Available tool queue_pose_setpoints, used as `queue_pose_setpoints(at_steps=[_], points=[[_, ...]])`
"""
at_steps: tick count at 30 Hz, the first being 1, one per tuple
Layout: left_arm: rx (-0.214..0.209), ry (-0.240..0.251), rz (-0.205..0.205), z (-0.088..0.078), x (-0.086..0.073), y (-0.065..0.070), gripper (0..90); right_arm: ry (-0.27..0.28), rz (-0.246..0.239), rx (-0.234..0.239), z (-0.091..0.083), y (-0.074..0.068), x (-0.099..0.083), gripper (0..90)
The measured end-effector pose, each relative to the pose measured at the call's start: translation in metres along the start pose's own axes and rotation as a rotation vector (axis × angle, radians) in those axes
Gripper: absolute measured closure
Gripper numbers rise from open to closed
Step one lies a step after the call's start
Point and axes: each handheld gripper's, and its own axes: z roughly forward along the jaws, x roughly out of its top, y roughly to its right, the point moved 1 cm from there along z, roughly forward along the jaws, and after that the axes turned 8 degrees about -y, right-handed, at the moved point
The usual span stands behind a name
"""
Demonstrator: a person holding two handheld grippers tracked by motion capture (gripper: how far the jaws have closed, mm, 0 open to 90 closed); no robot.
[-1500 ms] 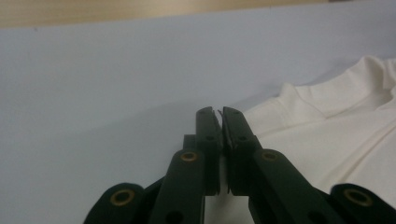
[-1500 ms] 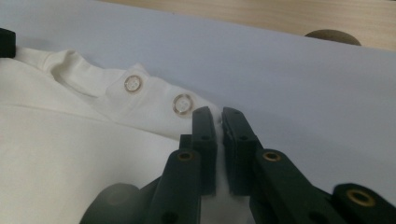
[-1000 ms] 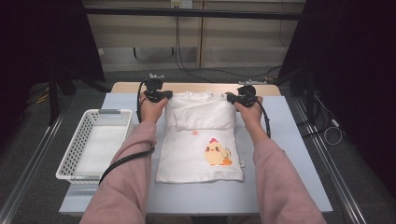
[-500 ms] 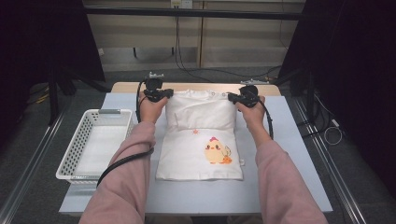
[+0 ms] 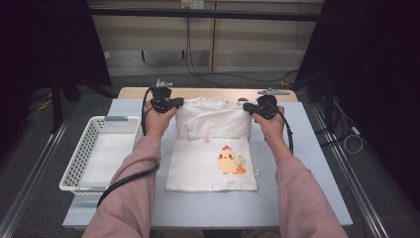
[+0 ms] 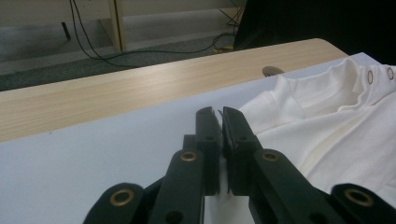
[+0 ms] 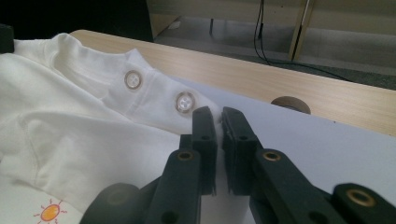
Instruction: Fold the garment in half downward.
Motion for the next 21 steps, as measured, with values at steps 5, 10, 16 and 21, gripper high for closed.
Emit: queue_pose_setpoints(at_steps=[5,10,16,21], points=[[0.0,0.005,0.011,-0.004,-0.002,0.002,86.3,0.007,0.006,-0.002,-0.003,-0.001,-0.003,84.8],[-0.006,0.01,0.016,-0.007,-0.004,0.003,86.3,0.009,0.004,0.006,-0.006,-0.003,-0.006,84.8],[-0.011,0.012,0.014,-0.01,-0.006,0.004,86.3,0.01,-0.011,0.002,-0.009,-0.005,-0.007,84.8],[-0.012,0.011,0.026,-0.012,-0.008,0.005,86.3,0.011,-0.004,0.004,-0.011,-0.006,-0.01,84.8]])
